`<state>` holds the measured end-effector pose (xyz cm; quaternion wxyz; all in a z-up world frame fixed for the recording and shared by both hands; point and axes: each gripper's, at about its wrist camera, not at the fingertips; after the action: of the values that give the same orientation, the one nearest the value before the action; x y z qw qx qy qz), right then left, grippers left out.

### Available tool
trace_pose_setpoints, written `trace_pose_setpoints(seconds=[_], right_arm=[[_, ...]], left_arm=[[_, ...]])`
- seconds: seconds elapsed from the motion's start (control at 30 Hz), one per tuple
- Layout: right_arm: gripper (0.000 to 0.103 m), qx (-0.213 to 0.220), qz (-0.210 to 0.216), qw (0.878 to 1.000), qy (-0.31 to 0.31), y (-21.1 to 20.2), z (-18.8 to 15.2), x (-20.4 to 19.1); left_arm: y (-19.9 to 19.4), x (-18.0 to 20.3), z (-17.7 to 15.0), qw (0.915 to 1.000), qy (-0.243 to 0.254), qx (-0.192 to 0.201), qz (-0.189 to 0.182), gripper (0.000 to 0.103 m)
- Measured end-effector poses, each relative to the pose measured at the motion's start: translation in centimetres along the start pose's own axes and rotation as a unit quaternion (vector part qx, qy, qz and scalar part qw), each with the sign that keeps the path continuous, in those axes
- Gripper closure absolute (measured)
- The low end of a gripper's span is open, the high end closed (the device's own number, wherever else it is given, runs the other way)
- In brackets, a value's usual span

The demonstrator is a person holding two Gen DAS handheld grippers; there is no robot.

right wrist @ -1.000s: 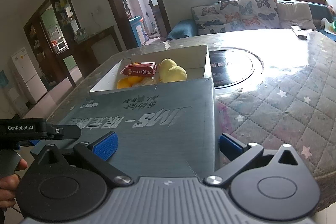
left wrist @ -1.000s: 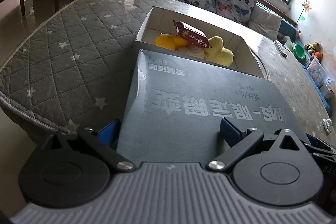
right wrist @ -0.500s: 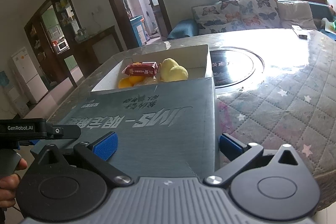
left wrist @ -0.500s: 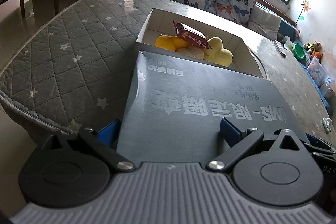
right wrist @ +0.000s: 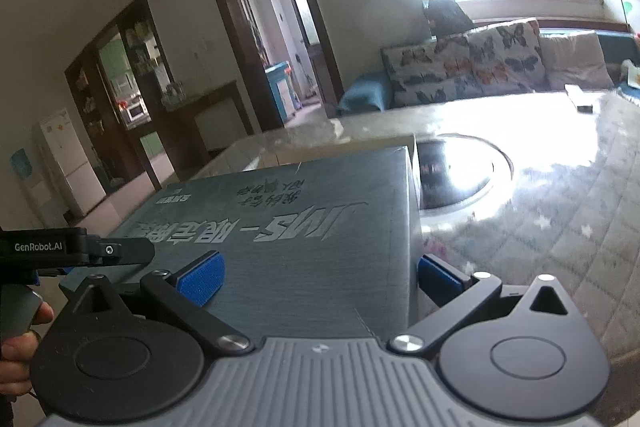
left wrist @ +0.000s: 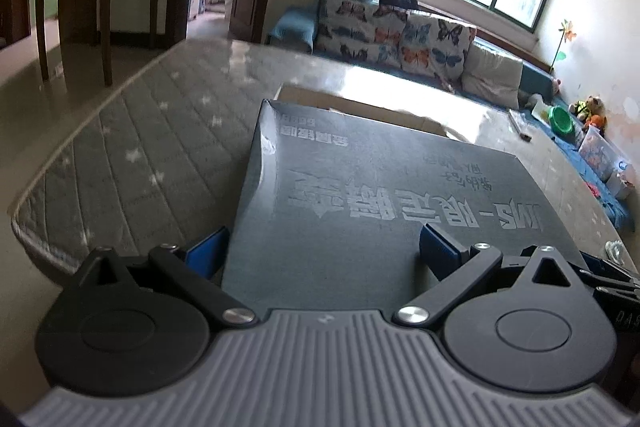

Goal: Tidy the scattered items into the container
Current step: 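Lower the grey lid onto the white box opening with both grippers, then hold the grey lid down on the white box with both grippers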

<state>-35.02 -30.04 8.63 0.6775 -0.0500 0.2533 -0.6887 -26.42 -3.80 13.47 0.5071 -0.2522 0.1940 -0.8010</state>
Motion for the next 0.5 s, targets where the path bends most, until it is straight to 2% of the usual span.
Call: trace_pose_setpoints(seconds=[0.3,0.5], right_arm=[[0.000,0.045,-0.002,0.999,-0.009,2.9,3.8,0.6],[0.000,0.052,-0.004,0.999,-0.008,6.6,6.2,1.8]], left_arm=[[3.1,0.8,4.6,0.9992,0.006,0.039,-0.005,0.003],[6.9,1.0,7.4,0.9991,0.010,0.041,-0.008,0.003]])
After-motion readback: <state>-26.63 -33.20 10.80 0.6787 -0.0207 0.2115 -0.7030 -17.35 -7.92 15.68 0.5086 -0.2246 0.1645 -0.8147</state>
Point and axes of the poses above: each gripper's, at about its wrist camera, not at the fingertips, and y roughly the way its jaws point, x to its right, z to its top, and after that the axes turned 2 degrees about x, right-handed
